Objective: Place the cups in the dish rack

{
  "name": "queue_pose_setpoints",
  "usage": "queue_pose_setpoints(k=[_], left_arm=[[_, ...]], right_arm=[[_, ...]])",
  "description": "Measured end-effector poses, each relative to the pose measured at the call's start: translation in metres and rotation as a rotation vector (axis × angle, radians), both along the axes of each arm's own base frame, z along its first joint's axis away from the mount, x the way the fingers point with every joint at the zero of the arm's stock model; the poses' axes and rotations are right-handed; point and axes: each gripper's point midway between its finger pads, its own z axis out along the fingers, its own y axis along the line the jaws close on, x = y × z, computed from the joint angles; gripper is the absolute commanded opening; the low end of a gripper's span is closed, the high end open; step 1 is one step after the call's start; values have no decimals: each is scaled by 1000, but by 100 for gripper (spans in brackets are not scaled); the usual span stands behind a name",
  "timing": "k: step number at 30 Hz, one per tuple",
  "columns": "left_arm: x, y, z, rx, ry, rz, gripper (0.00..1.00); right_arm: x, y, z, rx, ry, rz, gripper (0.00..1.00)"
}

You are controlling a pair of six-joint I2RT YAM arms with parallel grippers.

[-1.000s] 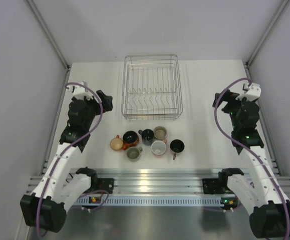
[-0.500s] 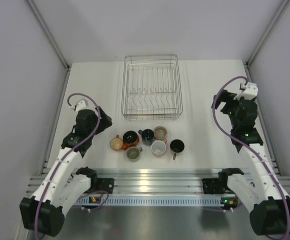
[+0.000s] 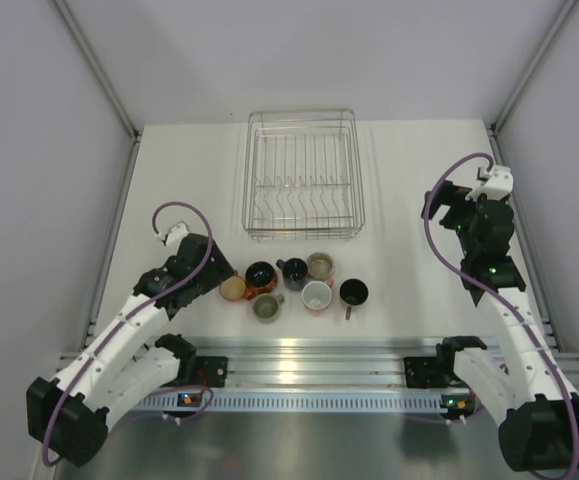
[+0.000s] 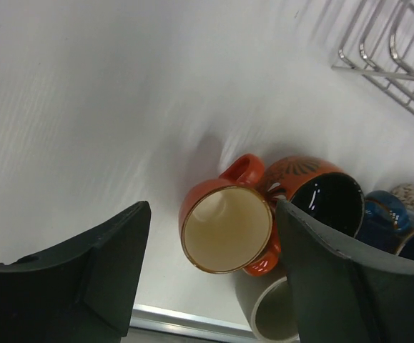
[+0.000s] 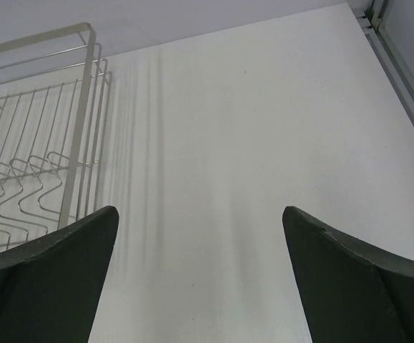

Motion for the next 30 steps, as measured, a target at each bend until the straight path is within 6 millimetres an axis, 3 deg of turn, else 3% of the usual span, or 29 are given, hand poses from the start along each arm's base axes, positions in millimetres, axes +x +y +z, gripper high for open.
queue_pose_setpoints(k=[11,14,19,27,29,30], left_arm=[[-26,6,-28,93,153,23,69],[-30,4,-36,111,193,19,59],[-32,4,-40,126,210,19,33],[-35,7,-52,173,269,17,30],[-35,7,-54,180,274,17,20],[-34,7,-54,181,273,16,9]], right_arm=[[-2,0,2,1,-7,0,99],[-2,0,2,1,-7,-1,99],[-2,0,2,1,-7,-2,99],[-2,0,2,1,-7,-2,99],[-2,-1,2,1,-7,-3,100],[-2,-1,2,1,-7,-3,99]])
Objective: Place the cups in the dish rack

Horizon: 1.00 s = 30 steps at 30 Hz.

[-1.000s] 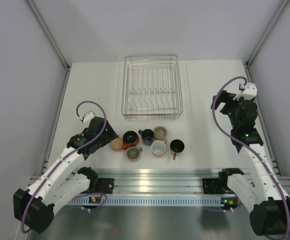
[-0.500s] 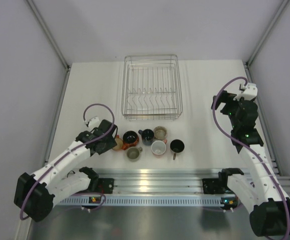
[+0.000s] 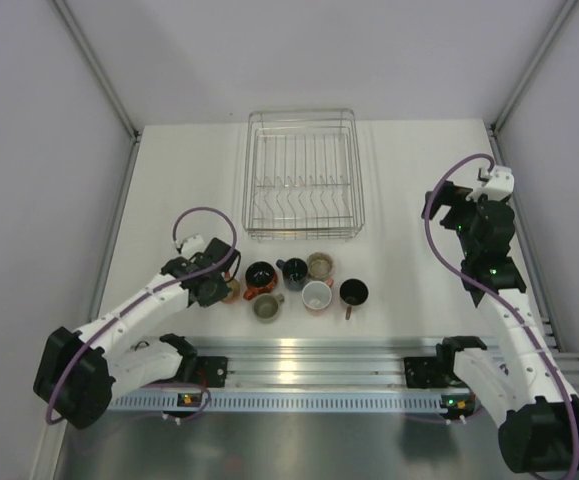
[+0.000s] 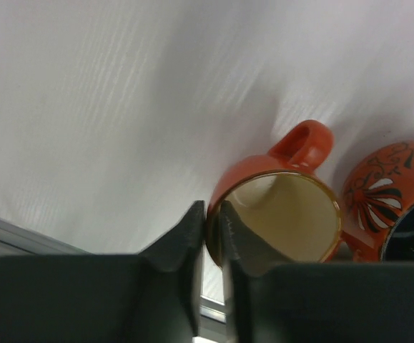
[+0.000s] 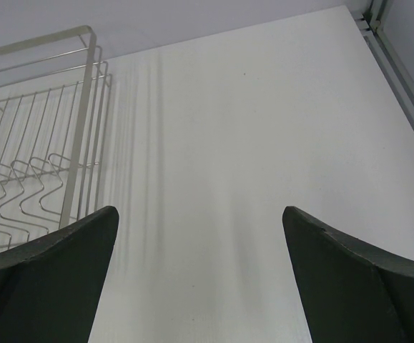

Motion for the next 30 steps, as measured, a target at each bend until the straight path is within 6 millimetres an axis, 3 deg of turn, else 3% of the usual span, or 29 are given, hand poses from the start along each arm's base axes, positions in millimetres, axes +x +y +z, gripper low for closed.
queue_pose_setpoints(k=[1,9,13,16,19,23,27,30], left_arm=[[1,0,0,5,-1,0,0],[9,2,5,31,-28,-4,0],[24,11,25,90,-98,4,0],[49,19,66,148,-235,28,0],[79,27,132,192,-433,77,0],[106,21,211,113,-753,68,0],[116,-16,254,-79,-1018,-105,0],[137,-74,270,-214,-1084,-328,0]], right_arm=[[0,0,0,0,0,0,99],[-2,0,4,0,-14,0,99],[-2,1,6,1,-20,4,99],[-2,3,6,4,-20,16,99],[-2,7,6,8,-21,42,99],[0,17,4,17,-14,94,99],[4,37,-2,57,3,195,99],[6,64,7,140,-29,332,99]])
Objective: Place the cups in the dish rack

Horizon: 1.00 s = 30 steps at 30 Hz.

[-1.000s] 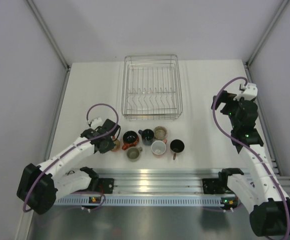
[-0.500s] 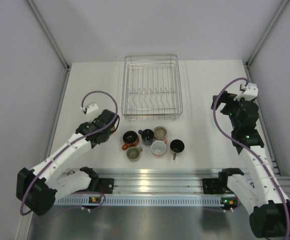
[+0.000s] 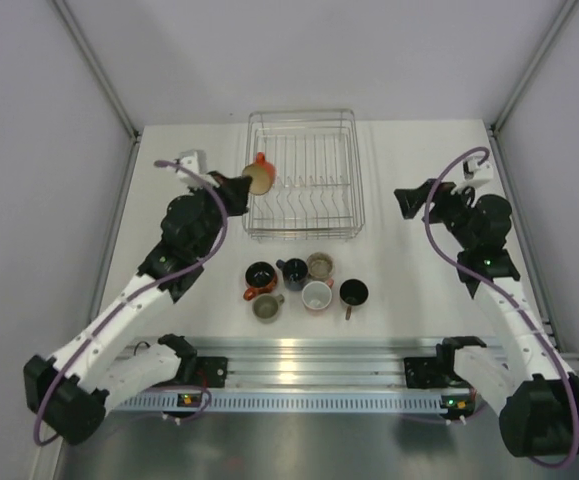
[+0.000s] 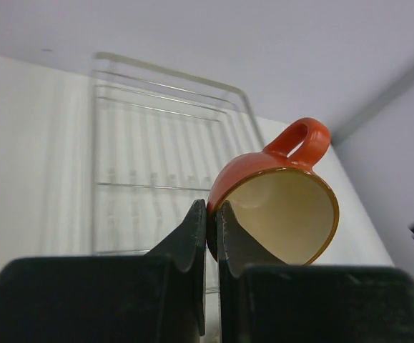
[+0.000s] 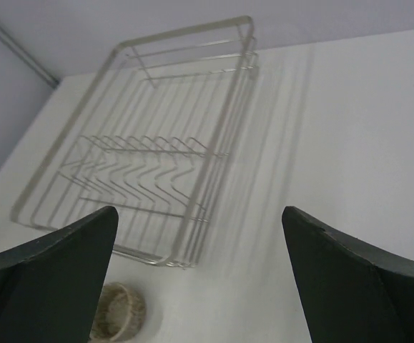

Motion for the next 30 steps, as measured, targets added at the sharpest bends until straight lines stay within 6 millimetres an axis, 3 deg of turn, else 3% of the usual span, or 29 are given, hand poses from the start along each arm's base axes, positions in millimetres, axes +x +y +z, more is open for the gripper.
queue_pose_setpoints(k=[2,5,8,10,14,17,22,30], left_arm=[[11,-46,3,-19,-27,-193,0],[18,-108,-9,-88,-24,-476,0],[19,-144,-14,-203,-17,-679,0],[19,-160,-8,-299,-32,-788,0],[18,-180,15,-467,-64,-955,0],[16,-186,21,-545,-45,-1027,0],[10,-188,20,-595,-6,-1076,0],[8,-187,22,-613,-19,-1096,0]], right_arm=[[2,23,18,100,-48,109,99],[2,50,47,236,-123,259,100],[1,73,71,360,-169,396,99],[-1,88,83,421,-185,480,99],[-11,118,97,528,-199,644,99],[-17,133,93,616,-131,727,99],[-12,143,72,734,32,757,99],[-26,153,82,754,32,807,100]])
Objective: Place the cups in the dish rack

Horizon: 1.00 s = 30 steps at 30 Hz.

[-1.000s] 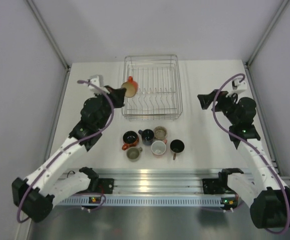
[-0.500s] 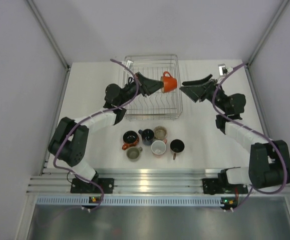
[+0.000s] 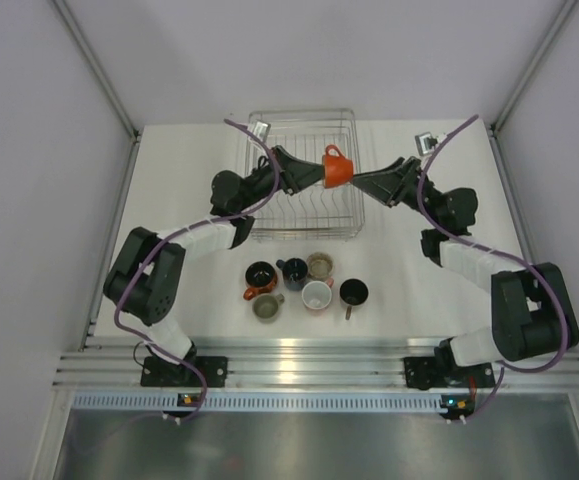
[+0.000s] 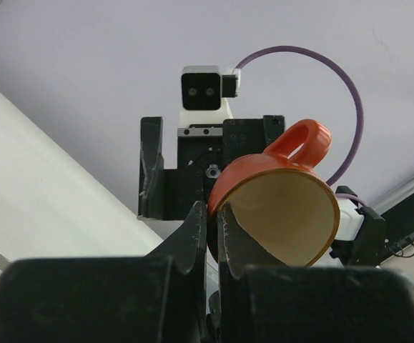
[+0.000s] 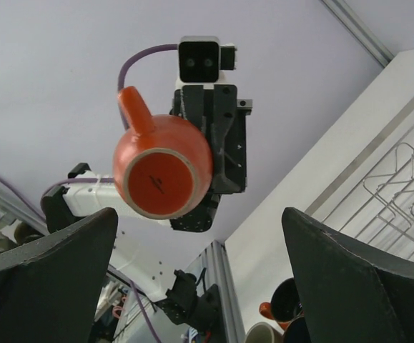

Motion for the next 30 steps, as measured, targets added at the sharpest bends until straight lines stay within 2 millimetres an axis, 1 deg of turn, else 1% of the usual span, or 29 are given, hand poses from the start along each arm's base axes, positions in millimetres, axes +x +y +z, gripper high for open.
queue_pose_setpoints(k=[7,12,15,22,27,30], left_arm=[[5,-3,-12,12,25,-1,0],[7,-7,-17,11,39,-8,0],[7,-11,-15,5,32,-17,0],[-1,-24,-22,13,47,-47,0],[-1,-25,-23,12,50,-45,0],[0,-26,-23,11,49,-44,0]], right_arm=[[-14,-1,20,17,-60,8,100],[-14,-1,33,25,-100,9,99],[-9,1,36,28,-102,10,99],[-5,5,37,27,-102,22,99],[-6,7,36,27,-101,27,98],[-6,8,36,27,-99,28,95]])
